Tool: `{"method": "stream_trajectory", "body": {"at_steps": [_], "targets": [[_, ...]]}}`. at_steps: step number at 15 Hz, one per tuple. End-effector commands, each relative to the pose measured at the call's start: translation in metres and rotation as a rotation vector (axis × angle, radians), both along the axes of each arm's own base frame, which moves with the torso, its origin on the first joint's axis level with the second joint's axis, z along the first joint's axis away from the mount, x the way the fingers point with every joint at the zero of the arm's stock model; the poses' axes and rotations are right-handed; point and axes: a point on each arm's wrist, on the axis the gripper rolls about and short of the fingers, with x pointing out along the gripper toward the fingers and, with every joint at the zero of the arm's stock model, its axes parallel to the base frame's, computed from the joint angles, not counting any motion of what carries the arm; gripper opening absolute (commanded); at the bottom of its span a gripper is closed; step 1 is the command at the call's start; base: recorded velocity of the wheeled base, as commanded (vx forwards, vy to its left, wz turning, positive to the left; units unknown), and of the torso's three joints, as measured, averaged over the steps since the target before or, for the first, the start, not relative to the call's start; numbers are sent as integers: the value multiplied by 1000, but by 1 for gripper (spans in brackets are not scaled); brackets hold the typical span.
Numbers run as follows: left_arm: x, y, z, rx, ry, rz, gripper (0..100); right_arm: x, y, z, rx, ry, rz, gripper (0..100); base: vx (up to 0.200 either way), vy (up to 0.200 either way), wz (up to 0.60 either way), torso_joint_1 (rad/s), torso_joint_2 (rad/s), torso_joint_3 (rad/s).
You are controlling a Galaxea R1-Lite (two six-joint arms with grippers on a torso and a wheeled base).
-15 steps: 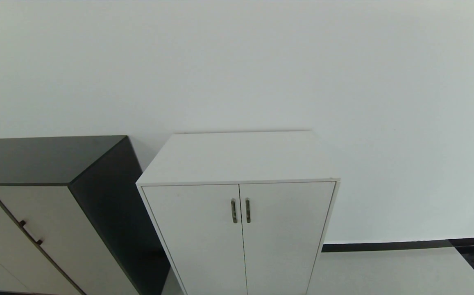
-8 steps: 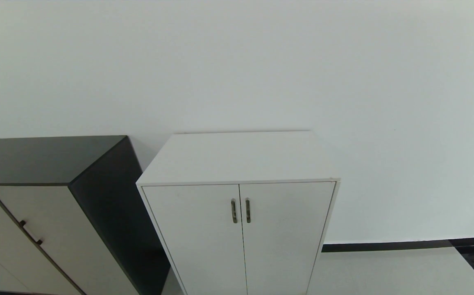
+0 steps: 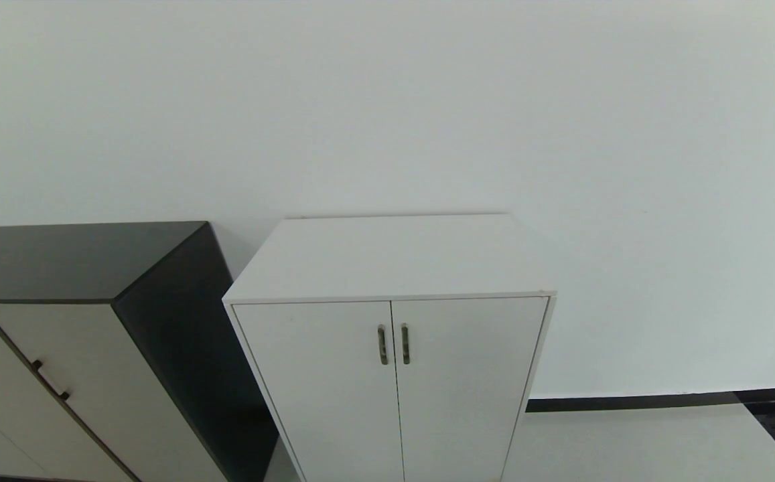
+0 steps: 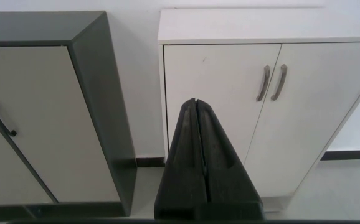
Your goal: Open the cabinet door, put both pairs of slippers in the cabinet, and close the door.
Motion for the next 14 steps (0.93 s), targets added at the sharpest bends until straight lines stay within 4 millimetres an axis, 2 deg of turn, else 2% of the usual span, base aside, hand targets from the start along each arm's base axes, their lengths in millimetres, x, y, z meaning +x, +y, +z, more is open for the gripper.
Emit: {"method": "stream_trajectory", "body": {"at_steps": [1, 14], "targets": [[0, 0, 0, 0, -1, 1, 0, -1, 0, 0, 0, -6, 0, 0, 0, 0, 0, 0, 0, 0], [0, 0, 0, 0, -1, 1, 0, 0, 0, 0, 5, -6, 0, 0, 0, 0, 0, 0, 0, 0]]}}
